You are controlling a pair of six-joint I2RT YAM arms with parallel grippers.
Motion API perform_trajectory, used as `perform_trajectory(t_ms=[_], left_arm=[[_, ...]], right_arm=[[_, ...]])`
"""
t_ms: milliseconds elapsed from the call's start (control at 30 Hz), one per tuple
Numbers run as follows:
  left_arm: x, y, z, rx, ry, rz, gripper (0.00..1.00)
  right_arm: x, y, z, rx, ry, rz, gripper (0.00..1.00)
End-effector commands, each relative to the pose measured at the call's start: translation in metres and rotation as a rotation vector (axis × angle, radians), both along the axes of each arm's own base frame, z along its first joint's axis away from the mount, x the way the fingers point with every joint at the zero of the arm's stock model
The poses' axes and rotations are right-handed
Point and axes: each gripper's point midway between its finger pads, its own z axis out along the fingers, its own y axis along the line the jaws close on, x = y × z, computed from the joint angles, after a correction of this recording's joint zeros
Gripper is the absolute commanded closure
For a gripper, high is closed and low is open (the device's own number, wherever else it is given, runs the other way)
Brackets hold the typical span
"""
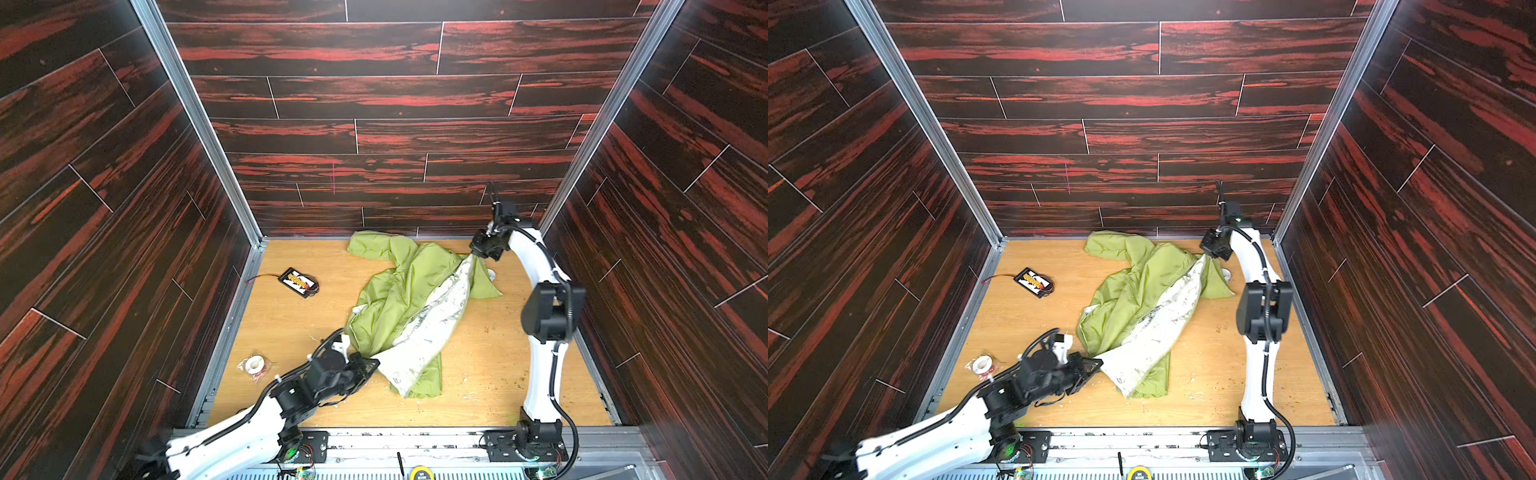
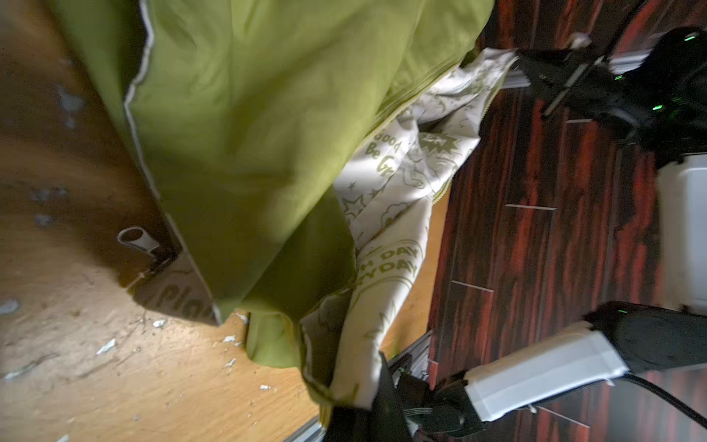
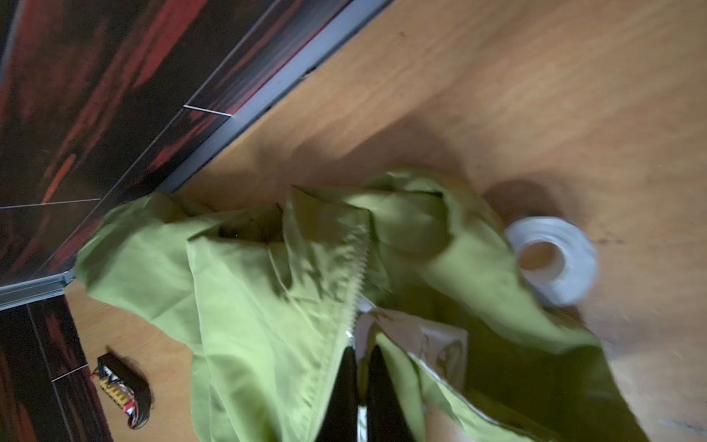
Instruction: Zip up the jacket
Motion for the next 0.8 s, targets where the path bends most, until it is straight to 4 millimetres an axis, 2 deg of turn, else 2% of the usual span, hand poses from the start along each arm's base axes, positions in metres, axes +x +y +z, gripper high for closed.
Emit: perform_trajectory(t_ms=[0,100,200,267,333,400,467,533,600,767], left_arm=[[0.005,0.027,-0.003,-0.036,0.035,0.154,1.00],[0.001,0.046,-0.017,-0.016,0.068,0.208,1.00],[-0.003,0.053,-0.026,0.005,0.087,0.223,0.98],[-0.004,0.057,-0.030,0.043,0.094,0.221,0.96],[-0.005,0.059,-0.030,0.087,0.098,0.218,0.88],[-0.004,0.060,-0.027,0.127,0.093,0.210,0.82],[-0.002,0.063,-0.021,0.179,0.079,0.208,0.63],[0.000,0.067,-0.012,0.236,0.057,0.204,0.51],[0.003,0.072,0.000,0.310,0.025,0.195,0.46],[0.013,0.067,0.030,0.456,-0.078,0.103,0.46]], right_arm=[[0.002,-0.001,-0.040,-0.017,0.131,-0.035,1.00],[0.012,0.010,-0.048,0.024,0.138,-0.029,1.00],[0.013,0.025,-0.059,0.082,0.151,0.010,0.99],[0.011,0.033,-0.060,0.082,0.146,0.039,0.90],[0.010,0.038,-0.057,0.078,0.130,0.065,0.80],[0.009,0.041,-0.048,0.082,0.108,0.083,0.73],[0.009,0.041,-0.033,0.082,0.076,0.099,0.65],[0.008,0.040,-0.017,0.072,0.046,0.112,0.58],[0.005,0.038,0.000,0.058,0.017,0.121,0.54],[-0.008,0.031,0.036,0.024,-0.035,0.121,0.49]])
